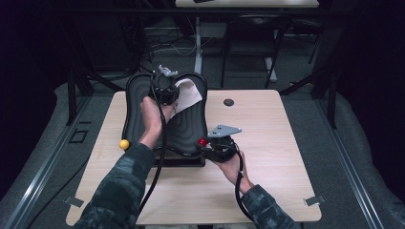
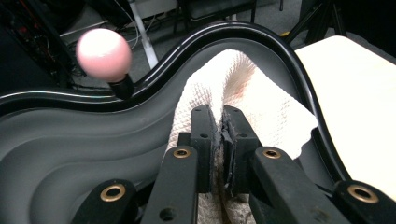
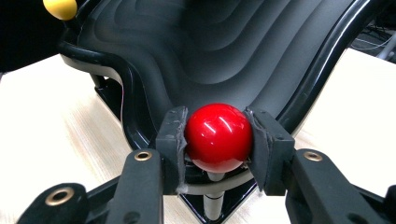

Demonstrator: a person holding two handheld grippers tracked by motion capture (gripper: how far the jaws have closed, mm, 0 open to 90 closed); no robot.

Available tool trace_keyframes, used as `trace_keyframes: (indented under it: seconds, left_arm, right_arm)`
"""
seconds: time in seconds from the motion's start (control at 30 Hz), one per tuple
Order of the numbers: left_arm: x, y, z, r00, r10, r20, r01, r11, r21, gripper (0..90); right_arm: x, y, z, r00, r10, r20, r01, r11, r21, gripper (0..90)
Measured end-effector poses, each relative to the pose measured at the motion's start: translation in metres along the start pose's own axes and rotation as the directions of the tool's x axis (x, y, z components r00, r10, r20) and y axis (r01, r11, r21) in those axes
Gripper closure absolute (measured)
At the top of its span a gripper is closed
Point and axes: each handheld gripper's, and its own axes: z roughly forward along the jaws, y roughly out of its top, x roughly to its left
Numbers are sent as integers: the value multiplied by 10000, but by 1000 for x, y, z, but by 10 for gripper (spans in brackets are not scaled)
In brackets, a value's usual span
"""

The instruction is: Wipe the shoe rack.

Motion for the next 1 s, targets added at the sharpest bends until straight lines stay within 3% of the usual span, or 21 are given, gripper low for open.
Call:
trace_keyframes:
  seconds: [0.17, 1.0]
  left_arm:
    - [-5, 3, 15, 9998, -184, 24, 184, 9998, -7, 837]
    - [-19, 18, 52, 9998, -163, -95, 162, 9998, -101, 829]
  right_arm:
    - [0, 0, 0, 10000, -5, -24, 5, 10000, -11, 600]
    - [-2, -1, 0, 9999, -89, -106, 88, 10000, -41, 601]
